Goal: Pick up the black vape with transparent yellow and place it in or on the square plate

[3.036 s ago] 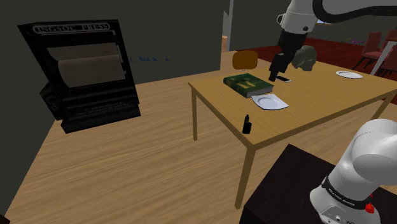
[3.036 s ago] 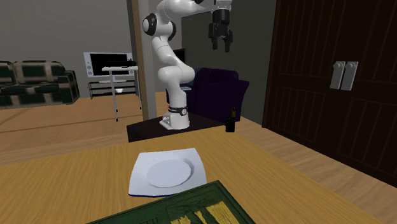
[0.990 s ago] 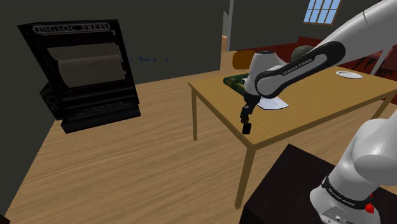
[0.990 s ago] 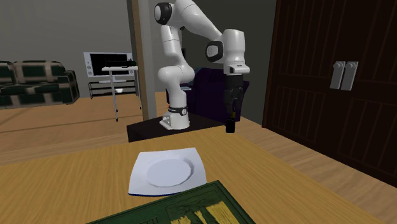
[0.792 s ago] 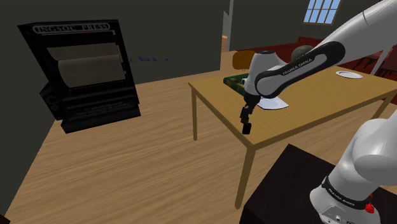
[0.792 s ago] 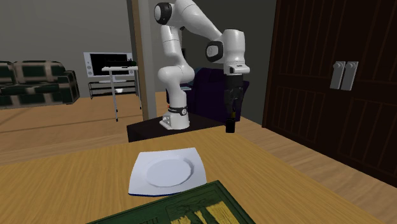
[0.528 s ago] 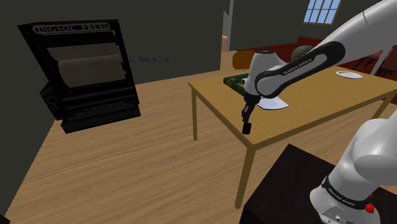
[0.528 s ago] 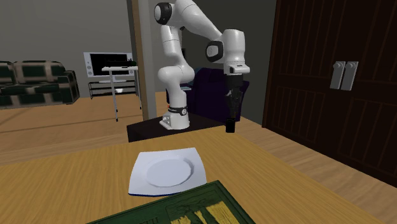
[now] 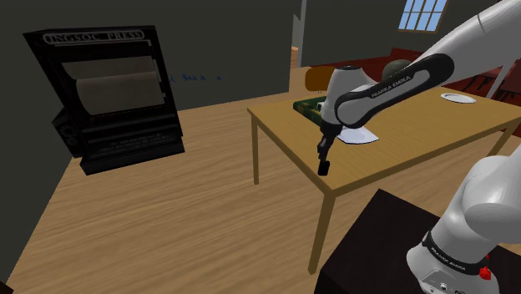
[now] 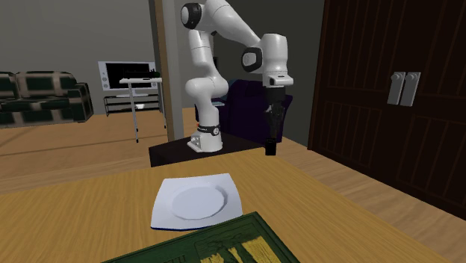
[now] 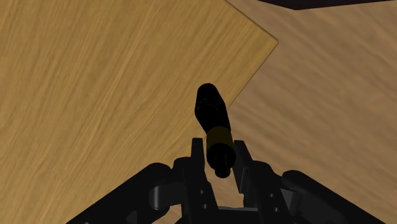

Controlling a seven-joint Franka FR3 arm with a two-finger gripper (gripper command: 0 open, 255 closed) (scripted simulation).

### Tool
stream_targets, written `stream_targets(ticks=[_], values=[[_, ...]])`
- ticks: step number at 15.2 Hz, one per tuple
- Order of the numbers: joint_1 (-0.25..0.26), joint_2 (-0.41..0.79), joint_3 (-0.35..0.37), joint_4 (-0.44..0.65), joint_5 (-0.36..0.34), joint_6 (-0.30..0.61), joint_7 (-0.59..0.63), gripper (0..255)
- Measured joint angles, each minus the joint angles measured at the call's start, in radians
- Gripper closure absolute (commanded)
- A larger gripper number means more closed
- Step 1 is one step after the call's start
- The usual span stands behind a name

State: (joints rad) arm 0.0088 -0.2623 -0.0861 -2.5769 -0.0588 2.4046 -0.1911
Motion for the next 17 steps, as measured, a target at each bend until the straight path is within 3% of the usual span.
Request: stream_targets(ticks=[17], values=[[0.001,-0.117,0.008,0.132,0.002,-0.249,-0.002,255]])
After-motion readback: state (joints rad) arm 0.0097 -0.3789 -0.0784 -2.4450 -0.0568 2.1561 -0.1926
